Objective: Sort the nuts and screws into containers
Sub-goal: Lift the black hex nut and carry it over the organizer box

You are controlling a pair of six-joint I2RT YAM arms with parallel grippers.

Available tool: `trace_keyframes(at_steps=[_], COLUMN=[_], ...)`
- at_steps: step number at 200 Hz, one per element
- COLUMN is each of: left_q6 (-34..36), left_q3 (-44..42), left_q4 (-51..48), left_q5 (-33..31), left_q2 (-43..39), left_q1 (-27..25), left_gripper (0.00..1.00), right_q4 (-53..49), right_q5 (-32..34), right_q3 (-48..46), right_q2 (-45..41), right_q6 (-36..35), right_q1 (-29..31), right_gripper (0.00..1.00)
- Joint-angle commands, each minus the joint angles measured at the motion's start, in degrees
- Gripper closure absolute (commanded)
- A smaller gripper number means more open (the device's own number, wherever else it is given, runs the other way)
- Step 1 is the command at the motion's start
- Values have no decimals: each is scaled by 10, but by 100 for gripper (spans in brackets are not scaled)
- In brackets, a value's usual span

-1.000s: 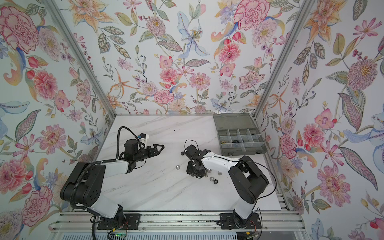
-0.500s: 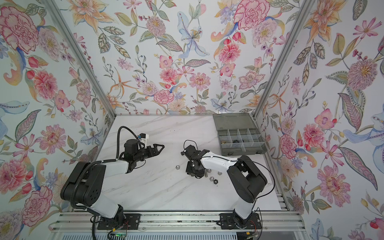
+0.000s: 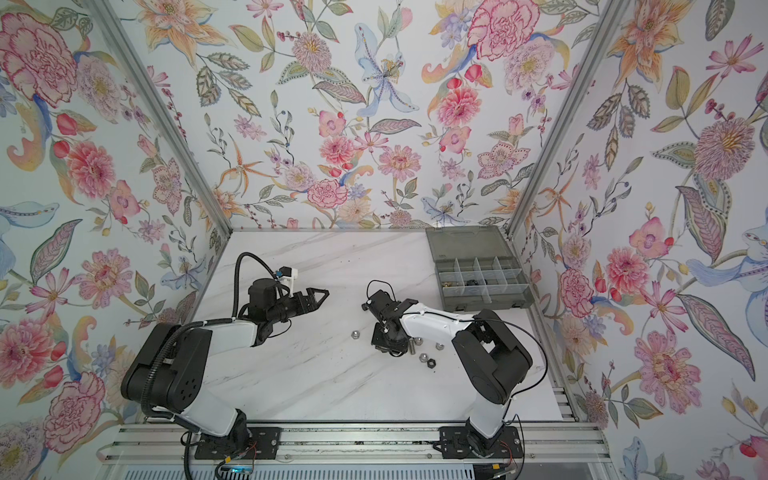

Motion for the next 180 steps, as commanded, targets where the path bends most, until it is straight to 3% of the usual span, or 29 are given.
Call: trace_keyframes(at_steps=[1,51,92,126,165,180], left_q6=[-2,-2,-2,-2,-3,-3], left_q3=[-6,-5,-6,-6,-7,-7], left_q4=[14,13,14,12,13,14], left_q5=[15,15,15,15,15,15], left_q2=[9,8,6,4,1,1], left_q1=[-5,-5,-5,-5,-4,-4], left_gripper=[0,1,1,1,1,1], right_q4=[-5,-5,-6,-6,-19,-34], right_q5=[8,10,15,12,2,4], right_q3=[4,3,11,33,34,36], right_q2=[7,8,-3,-33,-90,-114], right_q6=[0,-7,-27,-87,-149,-178], right_q1=[4,6,8,-6,-72,-132], right_gripper=[80,94,99,100,100,100])
